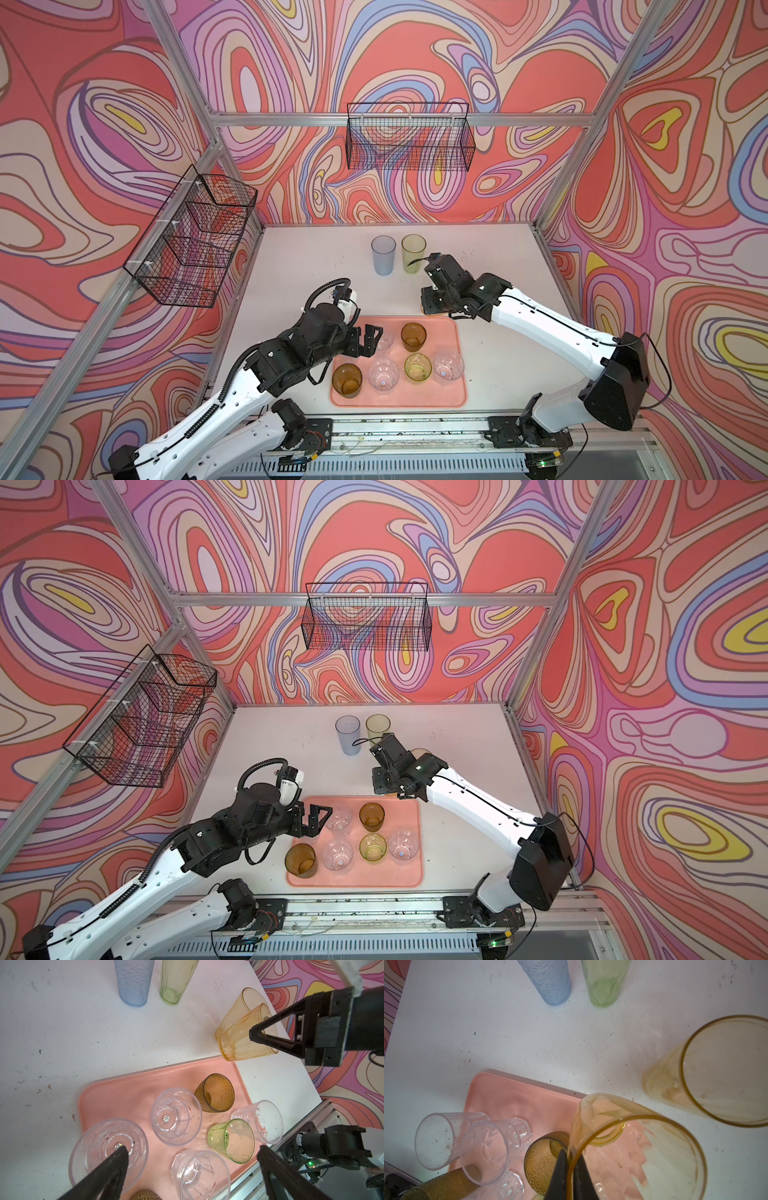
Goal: Place the glasses into the tray
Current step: 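Lift the yellow glass with the right gripper and carry it toward the tray, then lower the yellow glass onto the tray's far corner with the right gripper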
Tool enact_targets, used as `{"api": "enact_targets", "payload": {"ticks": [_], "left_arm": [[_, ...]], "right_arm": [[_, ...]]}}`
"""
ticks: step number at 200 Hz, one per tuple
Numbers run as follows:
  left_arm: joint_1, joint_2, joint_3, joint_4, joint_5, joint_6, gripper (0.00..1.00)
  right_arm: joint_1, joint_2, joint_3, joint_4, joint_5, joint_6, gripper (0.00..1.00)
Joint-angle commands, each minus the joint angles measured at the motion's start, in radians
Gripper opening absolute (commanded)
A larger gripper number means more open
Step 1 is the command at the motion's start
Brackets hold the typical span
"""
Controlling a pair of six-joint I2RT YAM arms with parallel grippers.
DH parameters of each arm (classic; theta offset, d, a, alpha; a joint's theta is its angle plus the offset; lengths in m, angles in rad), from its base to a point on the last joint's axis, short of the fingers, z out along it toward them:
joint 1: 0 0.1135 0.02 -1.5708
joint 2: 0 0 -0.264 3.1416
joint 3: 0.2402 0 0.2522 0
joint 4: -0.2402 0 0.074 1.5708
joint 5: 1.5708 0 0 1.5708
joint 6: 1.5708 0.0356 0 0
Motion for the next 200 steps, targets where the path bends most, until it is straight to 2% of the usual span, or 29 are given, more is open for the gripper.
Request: {"api": "enact_targets", "payload": {"ticks": [1,200], "left_arm": [[0.005,0.008,0.019,-0.002,-0.012,0.0,1.0],[0.005,0.048,0.024,0.029,-0.003,0.011,1.0]], "right_arm": [[0.011,-0.038,-0.018,-0.015,0.032,0.022,0.0],[0.072,-0.081,-0.138,-0.057,0.072,0.134,0.0]]}}
